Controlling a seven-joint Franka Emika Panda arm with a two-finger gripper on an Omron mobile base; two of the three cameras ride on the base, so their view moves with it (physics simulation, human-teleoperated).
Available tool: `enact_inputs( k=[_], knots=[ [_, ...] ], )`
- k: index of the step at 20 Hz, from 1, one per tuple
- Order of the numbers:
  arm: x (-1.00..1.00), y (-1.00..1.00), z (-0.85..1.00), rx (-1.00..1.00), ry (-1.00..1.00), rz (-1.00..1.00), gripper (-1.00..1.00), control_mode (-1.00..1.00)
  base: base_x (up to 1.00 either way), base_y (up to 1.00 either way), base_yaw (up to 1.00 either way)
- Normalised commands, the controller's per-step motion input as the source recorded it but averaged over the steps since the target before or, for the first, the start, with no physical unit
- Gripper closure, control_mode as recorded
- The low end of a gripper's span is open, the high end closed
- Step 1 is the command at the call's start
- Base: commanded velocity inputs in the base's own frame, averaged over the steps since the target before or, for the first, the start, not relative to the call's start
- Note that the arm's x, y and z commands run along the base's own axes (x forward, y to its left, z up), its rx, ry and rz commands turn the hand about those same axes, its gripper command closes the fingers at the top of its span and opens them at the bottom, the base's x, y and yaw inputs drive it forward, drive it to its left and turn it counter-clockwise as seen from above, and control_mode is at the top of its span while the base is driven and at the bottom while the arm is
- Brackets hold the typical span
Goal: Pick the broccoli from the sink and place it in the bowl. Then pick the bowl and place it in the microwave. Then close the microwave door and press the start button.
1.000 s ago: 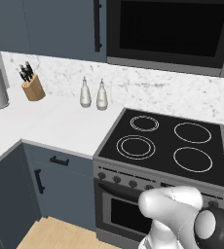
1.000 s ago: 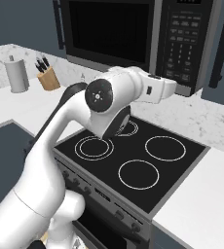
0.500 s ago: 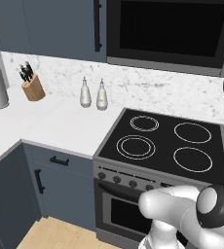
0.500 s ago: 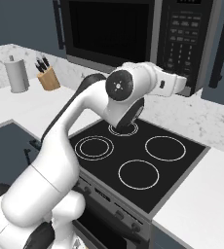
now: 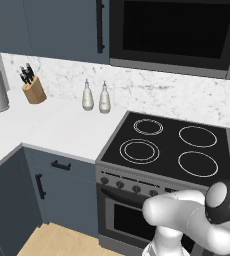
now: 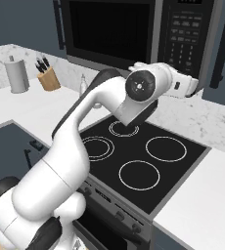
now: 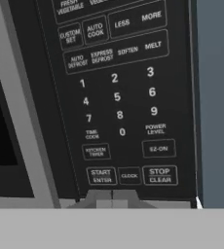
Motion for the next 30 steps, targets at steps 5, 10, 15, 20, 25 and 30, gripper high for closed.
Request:
enact_inputs(
  k=[5,10,15,20,25,30],
  knots=[
    [0.00,0.00,-0.06,0.01,0.00,0.01,1.00,-1.00,0.00,0.00,0.00],
    [0.17,0.09,-0.06,0.00,0.02,0.00,1.00,-1.00,0.00,0.00,0.00],
    [0.51,0.01,-0.01,0.00,0.08,0.00,1.00,-1.00,0.00,0.00,0.00],
    [0.34,0.00,0.00,0.00,0.02,0.00,1.00,-1.00,0.00,0.00,0.00],
    [0.43,-0.12,-0.01,0.00,0.00,0.01,1.00,-1.00,0.00,0.00,0.00],
    [0.62,-0.42,-0.19,0.02,0.00,0.11,1.00,-1.00,0.00,0.00,0.00]
  ],
)
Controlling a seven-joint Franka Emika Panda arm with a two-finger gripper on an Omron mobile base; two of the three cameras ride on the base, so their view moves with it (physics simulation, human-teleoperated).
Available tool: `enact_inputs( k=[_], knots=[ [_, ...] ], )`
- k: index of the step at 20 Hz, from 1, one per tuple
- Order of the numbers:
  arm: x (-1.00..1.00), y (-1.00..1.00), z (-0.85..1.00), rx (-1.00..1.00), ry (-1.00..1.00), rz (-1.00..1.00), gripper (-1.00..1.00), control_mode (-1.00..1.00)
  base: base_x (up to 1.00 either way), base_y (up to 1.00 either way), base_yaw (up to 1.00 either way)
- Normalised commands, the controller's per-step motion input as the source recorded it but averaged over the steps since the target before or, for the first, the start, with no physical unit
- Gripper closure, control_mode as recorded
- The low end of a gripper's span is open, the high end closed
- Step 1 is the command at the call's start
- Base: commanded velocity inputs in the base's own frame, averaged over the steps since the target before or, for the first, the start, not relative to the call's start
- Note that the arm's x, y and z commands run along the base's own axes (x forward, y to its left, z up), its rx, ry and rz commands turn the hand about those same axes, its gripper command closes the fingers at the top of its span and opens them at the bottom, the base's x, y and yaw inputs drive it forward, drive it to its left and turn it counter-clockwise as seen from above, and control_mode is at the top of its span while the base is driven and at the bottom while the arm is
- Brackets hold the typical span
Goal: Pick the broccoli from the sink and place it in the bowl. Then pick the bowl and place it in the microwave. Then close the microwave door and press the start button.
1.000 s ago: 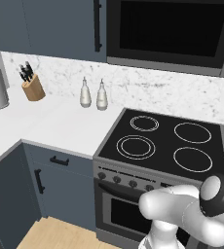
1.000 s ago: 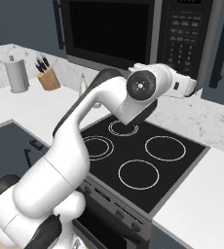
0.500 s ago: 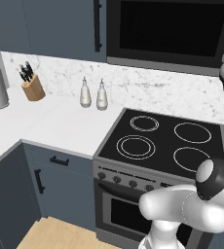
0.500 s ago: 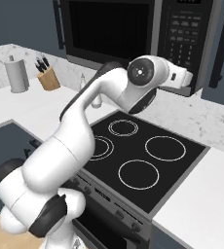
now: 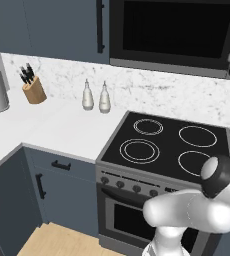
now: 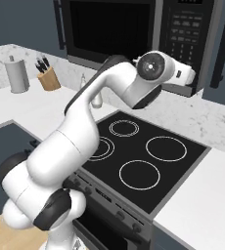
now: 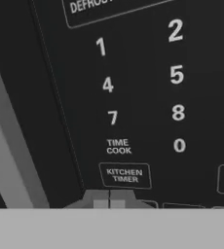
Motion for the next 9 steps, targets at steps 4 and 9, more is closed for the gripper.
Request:
enact_inputs(
  k=[4,9],
  knots=[
    [0.05,-0.08,-0.21,0.00,-0.11,0.13,1.00,-1.00,0.00,0.00,0.00],
    [-0.25,0.18,-0.01,0.05,-0.15,0.04,1.00,-1.00,0.00,0.00,0.00]
  ],
)
